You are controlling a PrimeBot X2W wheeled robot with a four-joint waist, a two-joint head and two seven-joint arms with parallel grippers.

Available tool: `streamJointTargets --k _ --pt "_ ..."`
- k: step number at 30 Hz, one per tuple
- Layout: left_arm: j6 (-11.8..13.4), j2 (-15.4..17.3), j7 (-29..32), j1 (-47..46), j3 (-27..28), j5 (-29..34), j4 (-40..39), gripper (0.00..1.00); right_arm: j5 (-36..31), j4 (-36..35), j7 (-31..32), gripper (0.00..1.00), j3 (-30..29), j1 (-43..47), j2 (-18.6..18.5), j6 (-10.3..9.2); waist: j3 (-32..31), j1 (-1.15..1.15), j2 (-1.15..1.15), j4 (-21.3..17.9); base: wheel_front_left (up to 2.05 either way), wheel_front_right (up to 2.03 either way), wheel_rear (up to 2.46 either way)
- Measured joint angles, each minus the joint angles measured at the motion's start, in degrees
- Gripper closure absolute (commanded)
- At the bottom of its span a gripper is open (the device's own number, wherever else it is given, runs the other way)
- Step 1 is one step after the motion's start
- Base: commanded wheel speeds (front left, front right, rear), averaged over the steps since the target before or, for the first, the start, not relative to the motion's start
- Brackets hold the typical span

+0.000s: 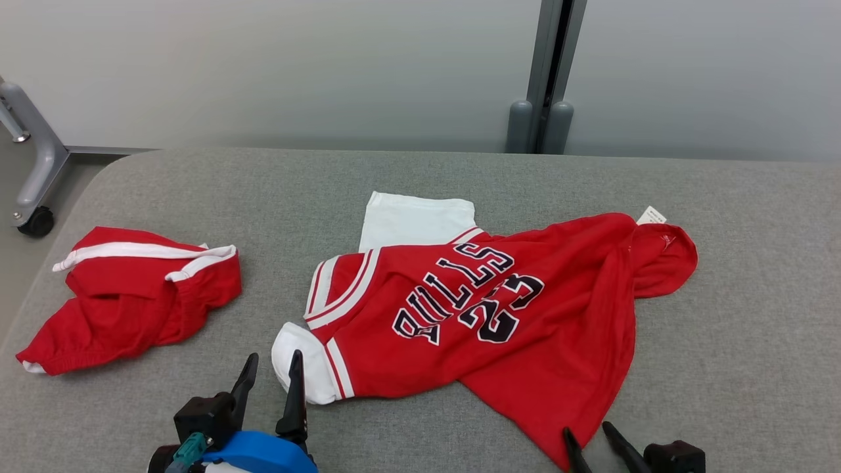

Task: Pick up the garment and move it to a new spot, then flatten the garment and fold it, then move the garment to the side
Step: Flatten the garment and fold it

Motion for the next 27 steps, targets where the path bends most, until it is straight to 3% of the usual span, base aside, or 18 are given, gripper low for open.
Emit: streamJointTargets --k 9,11,16,27 --pt "-0.3 0.0 0.0 0.1 0.8 0.4 -0.2 0.0 1.6 1.7 -0.3 0.0 4.9 0.7 0.0 -0.01 -0.3 0.0 0.0 0.5 0.0 0.0 0.0" --pt "-0.5 0.0 0.0 0.1 0.9 0.4 -0.2 0.0 2.2 2.1 -0.4 1.0 5.0 0.3 0.0 -0.01 -0.3 -0.01 0.0 0.5 0.0 0.0 0.0" --pt "-0.5 0.0 0.0 0.1 1.3 0.4 -0.2 0.0 1.6 2.6 -0.1 1.0 0.5 -0.5 0.1 0.07 -0.2 0.0 0.0 0.3 0.0 0.0 0.0" --pt "-0.3 0.0 0.0 0.7 2.2 -0.4 0.3 0.0 -8.2 -0.8 0.0 1.0 -18.1 2.9 -1.5 0.01 -1.4 0.0 0.0 -1.1 0.0 0.0 0.0"
